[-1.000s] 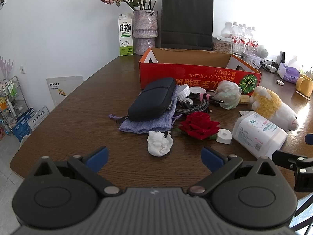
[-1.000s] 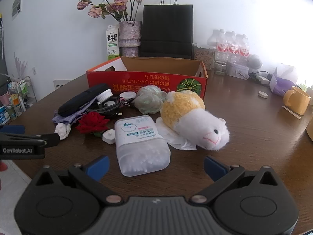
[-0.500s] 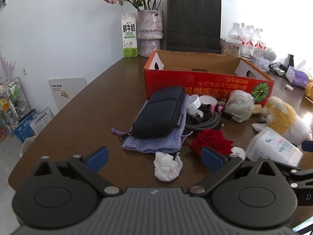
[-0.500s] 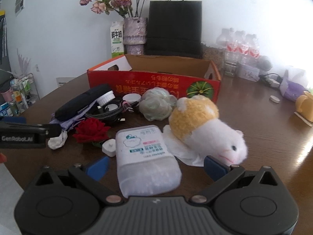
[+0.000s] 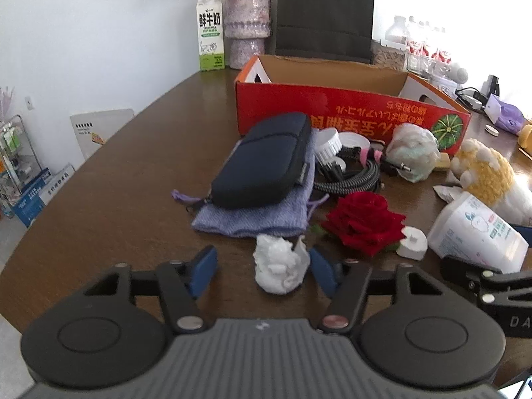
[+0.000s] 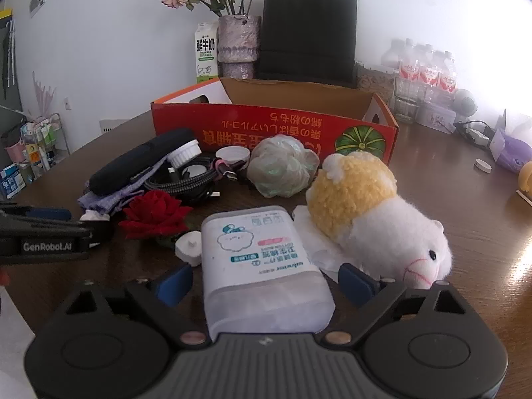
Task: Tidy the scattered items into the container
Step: 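Grasp the white crumpled paper with the left tool while the right tool grasps the white wipes container, then carry both held items into the cardboard box and open both tools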
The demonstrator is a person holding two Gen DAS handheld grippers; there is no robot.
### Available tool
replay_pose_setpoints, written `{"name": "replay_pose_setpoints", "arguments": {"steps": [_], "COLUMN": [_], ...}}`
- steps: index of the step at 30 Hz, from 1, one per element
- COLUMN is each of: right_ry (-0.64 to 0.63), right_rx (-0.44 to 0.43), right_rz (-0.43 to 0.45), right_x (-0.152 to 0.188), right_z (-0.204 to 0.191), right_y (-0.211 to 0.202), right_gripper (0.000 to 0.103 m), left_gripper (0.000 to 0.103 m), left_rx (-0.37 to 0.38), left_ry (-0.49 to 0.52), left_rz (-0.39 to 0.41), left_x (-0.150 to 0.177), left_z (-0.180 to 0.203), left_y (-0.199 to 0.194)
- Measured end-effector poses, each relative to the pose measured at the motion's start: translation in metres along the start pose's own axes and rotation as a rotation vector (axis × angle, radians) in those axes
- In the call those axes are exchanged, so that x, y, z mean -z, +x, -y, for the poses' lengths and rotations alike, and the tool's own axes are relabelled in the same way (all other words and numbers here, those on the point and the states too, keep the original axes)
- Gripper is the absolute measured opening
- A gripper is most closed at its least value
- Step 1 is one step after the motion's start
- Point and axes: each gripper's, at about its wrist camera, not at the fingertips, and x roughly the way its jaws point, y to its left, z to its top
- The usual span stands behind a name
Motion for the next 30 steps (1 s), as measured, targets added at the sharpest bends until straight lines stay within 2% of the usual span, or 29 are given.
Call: {"name": "replay_pose_setpoints", "arguments": {"steps": [2,3,5,10,15,19,25,30], "right_ry": [-0.005,-0.005,-0.005,-0.003,0.002,0.004,0.035,0.052], "right_rx": [0.008,0.003,-0.012,-0.038,-0.050,-0.048,-0.058,-0.062], "right_rz": [0.002,0.002,0.004,0.025,0.048,0.082,0.167,0.243], "right_x": [0.000,0.000,0.001,0.003,0.006,0.005,-0.008,-0.035], "right_z": [-0.001,-0.001,-0.001,0.001,0.001,0.002,0.007,0.016], "right_y": [0.000,0.000,0.001,-0.002,-0.009,-0.019,-0.038,-0.043], "right_gripper": [0.078,0.077,0.073,0.066,0.065,0.065,0.064,0.064], "left_gripper": [0.047,0.043,0.026,0.023,0.023,0.023,0.023,0.023], "left_rx": [0.001,0.003,0.009,0.014,0.031,0.072,0.096,0.132], "left_ry": [0.008,0.011,0.015,0.030,0.024,0.011,0.020,0.015], "left_rz": [0.007,0.009,0.013,0.025,0.041,0.058,0.144,0.219], "left_x": [0.002,0.001,0.001,0.002,0.001,-0.004,-0.021,-0.053], "left_z": [0.001,0.002,0.003,0.004,0.001,0.000,0.005,0.012], "left_y": [-0.001,-0.001,-0.001,-0.004,-0.011,-0.019,-0.039,-0.047]}}
